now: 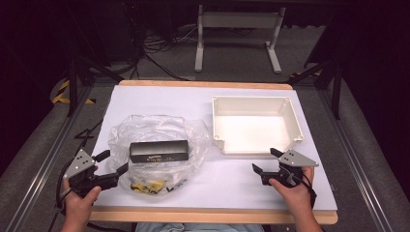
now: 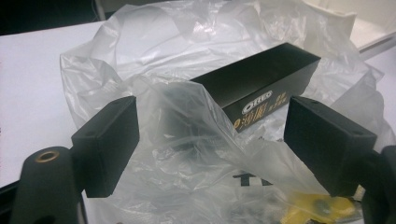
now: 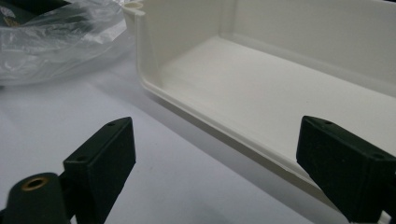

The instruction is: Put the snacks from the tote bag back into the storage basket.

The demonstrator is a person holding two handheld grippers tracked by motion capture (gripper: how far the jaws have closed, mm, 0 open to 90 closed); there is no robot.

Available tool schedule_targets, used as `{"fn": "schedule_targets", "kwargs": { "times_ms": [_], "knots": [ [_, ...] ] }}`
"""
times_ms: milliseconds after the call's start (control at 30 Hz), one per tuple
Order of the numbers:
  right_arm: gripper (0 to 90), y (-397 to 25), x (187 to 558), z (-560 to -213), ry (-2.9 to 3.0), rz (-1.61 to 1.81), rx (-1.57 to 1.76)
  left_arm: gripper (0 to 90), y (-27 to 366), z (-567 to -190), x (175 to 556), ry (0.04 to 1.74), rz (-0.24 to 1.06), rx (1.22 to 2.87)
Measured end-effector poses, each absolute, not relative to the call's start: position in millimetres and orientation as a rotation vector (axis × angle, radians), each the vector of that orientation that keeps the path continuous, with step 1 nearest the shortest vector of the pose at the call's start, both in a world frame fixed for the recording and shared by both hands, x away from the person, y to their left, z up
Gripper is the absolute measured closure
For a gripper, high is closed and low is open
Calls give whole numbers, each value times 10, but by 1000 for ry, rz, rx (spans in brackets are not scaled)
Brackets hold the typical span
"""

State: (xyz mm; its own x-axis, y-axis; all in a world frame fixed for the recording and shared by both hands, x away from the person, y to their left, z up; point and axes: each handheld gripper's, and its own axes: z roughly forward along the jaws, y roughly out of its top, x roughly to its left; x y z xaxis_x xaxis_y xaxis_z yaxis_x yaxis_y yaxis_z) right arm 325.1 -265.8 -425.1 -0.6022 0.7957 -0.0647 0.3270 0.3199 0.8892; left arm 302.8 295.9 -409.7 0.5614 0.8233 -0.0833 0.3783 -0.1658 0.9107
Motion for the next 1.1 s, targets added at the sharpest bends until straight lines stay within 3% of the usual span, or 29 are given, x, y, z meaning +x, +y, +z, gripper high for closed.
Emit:
{"fn": "schedule_targets", "kwargs": {
  "times_ms": [1100],
  "knots": [
    [129,-2632,3285,-3667,2086,1278,950,192,2941,-4084,2962,982,568,1738]
  ]
}}
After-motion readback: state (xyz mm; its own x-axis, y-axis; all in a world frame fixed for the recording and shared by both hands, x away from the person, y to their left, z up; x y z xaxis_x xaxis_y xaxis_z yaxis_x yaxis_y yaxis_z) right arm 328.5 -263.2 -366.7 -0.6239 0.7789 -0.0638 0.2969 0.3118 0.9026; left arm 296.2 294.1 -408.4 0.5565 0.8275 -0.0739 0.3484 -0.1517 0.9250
